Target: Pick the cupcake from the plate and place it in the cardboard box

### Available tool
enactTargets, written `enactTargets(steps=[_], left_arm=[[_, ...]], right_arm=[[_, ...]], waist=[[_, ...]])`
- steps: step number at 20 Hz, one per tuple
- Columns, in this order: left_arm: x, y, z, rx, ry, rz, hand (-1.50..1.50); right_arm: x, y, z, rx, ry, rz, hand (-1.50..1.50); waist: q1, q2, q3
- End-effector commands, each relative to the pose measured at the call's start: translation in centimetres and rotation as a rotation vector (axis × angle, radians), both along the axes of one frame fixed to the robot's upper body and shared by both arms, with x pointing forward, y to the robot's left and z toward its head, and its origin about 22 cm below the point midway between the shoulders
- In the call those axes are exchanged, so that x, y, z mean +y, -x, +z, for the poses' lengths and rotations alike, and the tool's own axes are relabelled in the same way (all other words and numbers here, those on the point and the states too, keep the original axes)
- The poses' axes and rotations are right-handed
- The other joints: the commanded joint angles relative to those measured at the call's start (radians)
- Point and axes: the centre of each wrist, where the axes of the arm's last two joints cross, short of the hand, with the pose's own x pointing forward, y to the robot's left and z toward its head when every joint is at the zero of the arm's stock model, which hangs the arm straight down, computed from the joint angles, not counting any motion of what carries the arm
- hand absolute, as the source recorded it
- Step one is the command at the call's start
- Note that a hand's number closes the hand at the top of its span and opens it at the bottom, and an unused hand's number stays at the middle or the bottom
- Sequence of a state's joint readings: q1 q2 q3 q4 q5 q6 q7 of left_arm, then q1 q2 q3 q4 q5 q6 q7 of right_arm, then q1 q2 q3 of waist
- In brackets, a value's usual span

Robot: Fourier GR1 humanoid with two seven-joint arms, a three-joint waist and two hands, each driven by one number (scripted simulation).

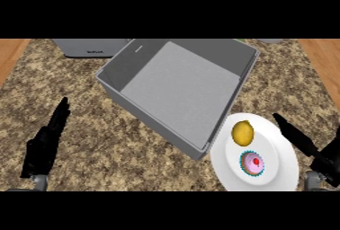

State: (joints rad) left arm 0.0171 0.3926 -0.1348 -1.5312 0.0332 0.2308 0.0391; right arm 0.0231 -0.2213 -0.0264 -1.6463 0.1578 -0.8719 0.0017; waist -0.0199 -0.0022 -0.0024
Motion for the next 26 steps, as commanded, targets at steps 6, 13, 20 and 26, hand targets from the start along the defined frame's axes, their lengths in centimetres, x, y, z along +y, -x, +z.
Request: enactTargets(steps=[6, 13, 20, 26], left_arm=[[-0.3, 0.2, -0.9, 0.006, -0.013, 0.029, 0.00], [-0.4, -0.2, -0.4, 0.019, -0.025, 0.003, 0.00], [-0.2, -0.2, 1.5, 0.030, -0.021, -0.008, 0.00], [-0.9, -1.1, 0.6, 0.021, 0.004, -0.005, 0.00]], right_arm=[[-1.9, 6.7, -1.8, 0.486, 0.244, 0.040, -1.50], [-0.8, 8.5, 0.9, 0.970, 0.241, 0.232, -1.50], [3.9, 6.3, 7.2, 1.176, 0.193, 0.276, -1.50], [8.1, 4.3, 5.4, 1.229, 0.164, 0.237, -1.50]], waist=[[0.008, 0.004, -0.008], [0.023, 0.008, -0.008], [0.043, 0.003, 0.000], [0.028, 0.004, 0.001]])
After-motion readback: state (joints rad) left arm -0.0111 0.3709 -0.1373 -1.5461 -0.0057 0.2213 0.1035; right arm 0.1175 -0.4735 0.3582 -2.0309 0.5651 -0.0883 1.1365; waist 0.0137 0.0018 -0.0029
